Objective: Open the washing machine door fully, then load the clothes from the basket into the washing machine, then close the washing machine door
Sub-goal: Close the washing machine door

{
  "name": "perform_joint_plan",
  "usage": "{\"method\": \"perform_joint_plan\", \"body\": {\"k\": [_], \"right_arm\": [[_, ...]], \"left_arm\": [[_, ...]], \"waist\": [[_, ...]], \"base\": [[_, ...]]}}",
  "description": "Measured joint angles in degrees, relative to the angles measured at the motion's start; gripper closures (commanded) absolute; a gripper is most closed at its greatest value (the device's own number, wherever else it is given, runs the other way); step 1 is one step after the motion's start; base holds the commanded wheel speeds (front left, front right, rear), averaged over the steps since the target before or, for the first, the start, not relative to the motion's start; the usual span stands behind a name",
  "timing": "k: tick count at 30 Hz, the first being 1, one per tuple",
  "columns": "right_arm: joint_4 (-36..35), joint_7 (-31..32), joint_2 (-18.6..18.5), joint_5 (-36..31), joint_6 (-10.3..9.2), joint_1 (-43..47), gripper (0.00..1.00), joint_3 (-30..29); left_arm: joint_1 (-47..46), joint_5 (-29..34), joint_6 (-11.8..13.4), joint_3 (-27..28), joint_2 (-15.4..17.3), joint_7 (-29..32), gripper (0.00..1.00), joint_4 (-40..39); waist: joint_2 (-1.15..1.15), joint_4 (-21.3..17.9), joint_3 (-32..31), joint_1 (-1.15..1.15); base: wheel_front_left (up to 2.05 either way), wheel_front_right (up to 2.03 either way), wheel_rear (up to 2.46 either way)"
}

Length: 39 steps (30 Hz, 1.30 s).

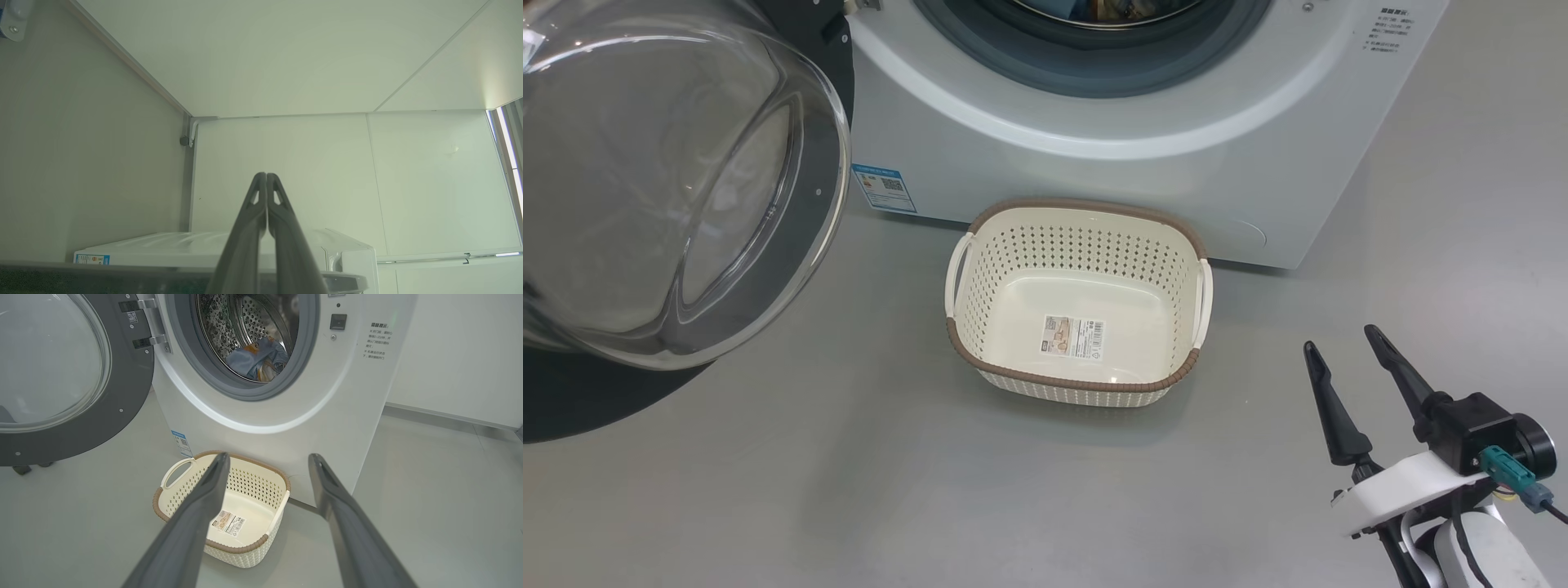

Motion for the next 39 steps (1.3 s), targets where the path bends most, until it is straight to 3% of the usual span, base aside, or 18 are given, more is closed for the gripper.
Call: {"method": "perform_joint_plan", "body": {"k": [16, 23, 39], "right_arm": [[0.11, 0.00, -0.31, 0.00, 0.00, -0.01, 0.00, -0.15], [0.22, 0.00, -1.10, 0.00, 0.00, -0.01, 0.00, 0.05], [0.26, 0.00, -0.84, 0.05, 0.00, 0.07, 0.00, -1.83]], "left_arm": [[0.16, 0.62, -0.90, -5.24, 0.87, 7.99, 1.00, 2.88], [0.74, -0.35, -1.15, -6.99, 1.43, 14.14, 1.00, 3.46], [1.49, -3.92, -3.53, -10.69, -0.46, 26.68, 1.00, -0.47]], "waist": [[0.00, -0.05, -0.02, 0.00], [0.00, 0.27, -0.48, 0.00], [0.00, 2.22, -1.06, 0.00]], "base": [[0.00, 0.00, 0.00], [0.00, 0.00, 0.00], [0.00, 0.00, 0.00]]}}
